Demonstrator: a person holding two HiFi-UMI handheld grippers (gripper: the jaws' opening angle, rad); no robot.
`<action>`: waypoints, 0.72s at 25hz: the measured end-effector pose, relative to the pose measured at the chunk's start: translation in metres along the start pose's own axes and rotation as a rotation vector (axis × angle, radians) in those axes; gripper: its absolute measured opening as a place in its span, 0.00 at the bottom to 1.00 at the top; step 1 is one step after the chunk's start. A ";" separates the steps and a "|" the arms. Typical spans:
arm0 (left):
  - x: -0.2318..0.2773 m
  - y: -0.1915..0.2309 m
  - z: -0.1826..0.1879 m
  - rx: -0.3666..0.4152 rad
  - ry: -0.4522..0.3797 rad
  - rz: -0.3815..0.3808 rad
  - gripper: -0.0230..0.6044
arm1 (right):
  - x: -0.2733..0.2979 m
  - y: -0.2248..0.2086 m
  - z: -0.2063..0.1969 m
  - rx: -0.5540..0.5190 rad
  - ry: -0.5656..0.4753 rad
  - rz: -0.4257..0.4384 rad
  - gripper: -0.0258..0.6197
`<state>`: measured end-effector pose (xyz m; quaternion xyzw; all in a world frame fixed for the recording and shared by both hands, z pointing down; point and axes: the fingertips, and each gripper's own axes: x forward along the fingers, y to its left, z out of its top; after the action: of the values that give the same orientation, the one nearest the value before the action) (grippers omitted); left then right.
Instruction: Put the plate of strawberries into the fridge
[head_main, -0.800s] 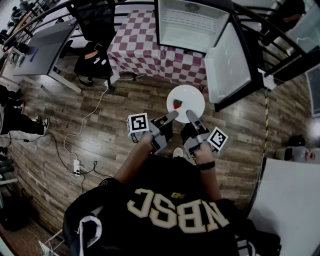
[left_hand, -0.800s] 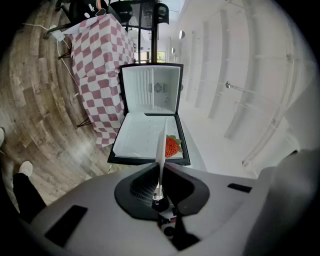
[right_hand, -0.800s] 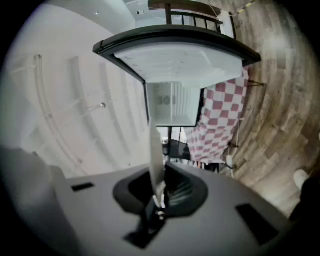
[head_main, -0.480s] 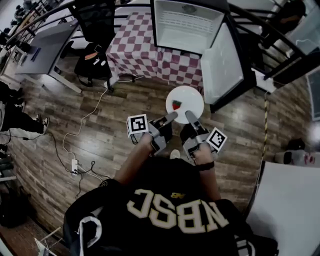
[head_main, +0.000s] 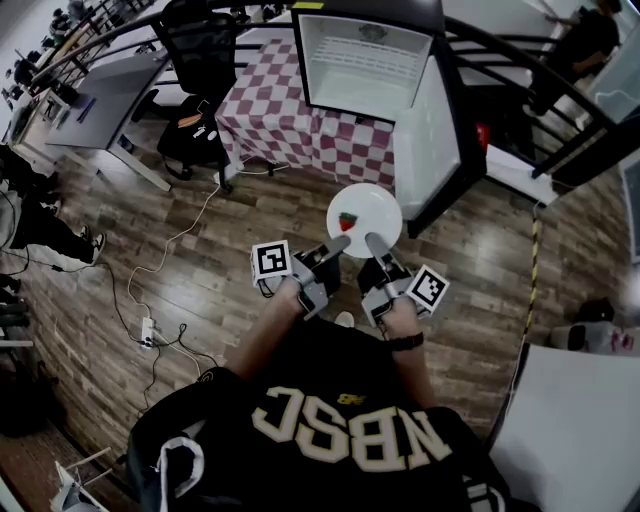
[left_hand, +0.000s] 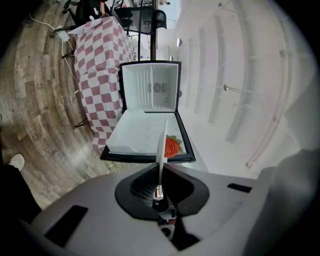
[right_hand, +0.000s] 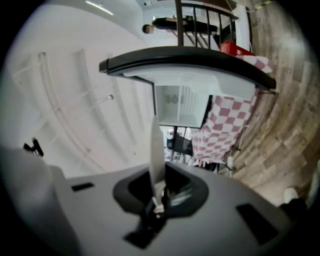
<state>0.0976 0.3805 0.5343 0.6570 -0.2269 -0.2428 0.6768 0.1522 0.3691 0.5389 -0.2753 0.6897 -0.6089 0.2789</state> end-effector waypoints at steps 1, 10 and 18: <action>0.000 0.001 -0.002 0.000 -0.008 0.001 0.08 | -0.001 0.000 0.000 -0.013 0.014 0.001 0.11; 0.003 0.013 0.012 -0.032 -0.064 0.031 0.08 | 0.014 -0.016 0.004 0.028 0.059 -0.014 0.11; 0.021 0.029 0.091 -0.054 -0.047 0.037 0.08 | 0.088 -0.039 0.026 0.035 0.029 -0.042 0.11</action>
<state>0.0584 0.2972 0.5666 0.6283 -0.2482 -0.2517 0.6930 0.1116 0.2841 0.5707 -0.2761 0.6770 -0.6304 0.2606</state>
